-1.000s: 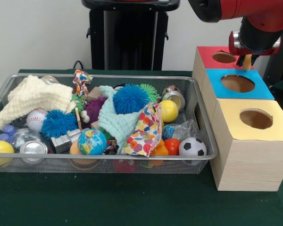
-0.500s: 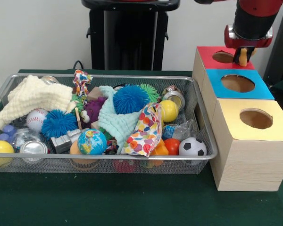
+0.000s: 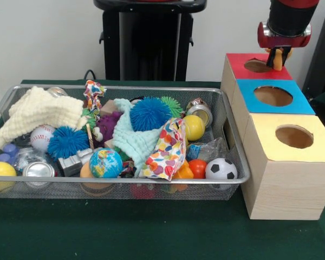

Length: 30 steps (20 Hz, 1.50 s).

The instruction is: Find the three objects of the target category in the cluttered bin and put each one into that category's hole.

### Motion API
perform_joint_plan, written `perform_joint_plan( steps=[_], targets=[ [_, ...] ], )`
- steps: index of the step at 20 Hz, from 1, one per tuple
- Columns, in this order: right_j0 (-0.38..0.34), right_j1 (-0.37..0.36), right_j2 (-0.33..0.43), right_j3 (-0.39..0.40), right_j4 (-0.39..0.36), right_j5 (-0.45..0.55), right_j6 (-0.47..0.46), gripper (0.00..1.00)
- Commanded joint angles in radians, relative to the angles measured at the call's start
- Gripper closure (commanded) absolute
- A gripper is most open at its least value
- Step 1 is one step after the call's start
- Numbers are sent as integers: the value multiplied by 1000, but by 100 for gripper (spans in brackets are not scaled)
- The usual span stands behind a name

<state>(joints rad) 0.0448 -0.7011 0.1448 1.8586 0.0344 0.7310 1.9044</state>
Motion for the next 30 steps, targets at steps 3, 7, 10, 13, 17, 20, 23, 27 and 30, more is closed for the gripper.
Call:
perform_joint_plan(
  steps=[3, 7, 10, 13, 17, 20, 23, 27, 30],
  targets=[
    [22, 21, -36, 200, -17, -188, 189, 100],
    [41, 26, -81, 203, -32, -222, 208, 100],
    [-20, 44, -74, 196, -76, -255, 110, 100],
    [-40, 51, -94, 182, -118, -256, 65, 100],
    [-73, 58, -103, 175, -177, -280, 9, 100],
    [-85, 65, -118, 159, -235, -295, -9, 100],
    [-112, 67, -102, 162, -269, -301, -18, 100],
    [-118, 62, -95, 163, -298, -297, 2, 100],
    [-111, 63, -97, 162, -294, -291, 22, 100]
  ],
)
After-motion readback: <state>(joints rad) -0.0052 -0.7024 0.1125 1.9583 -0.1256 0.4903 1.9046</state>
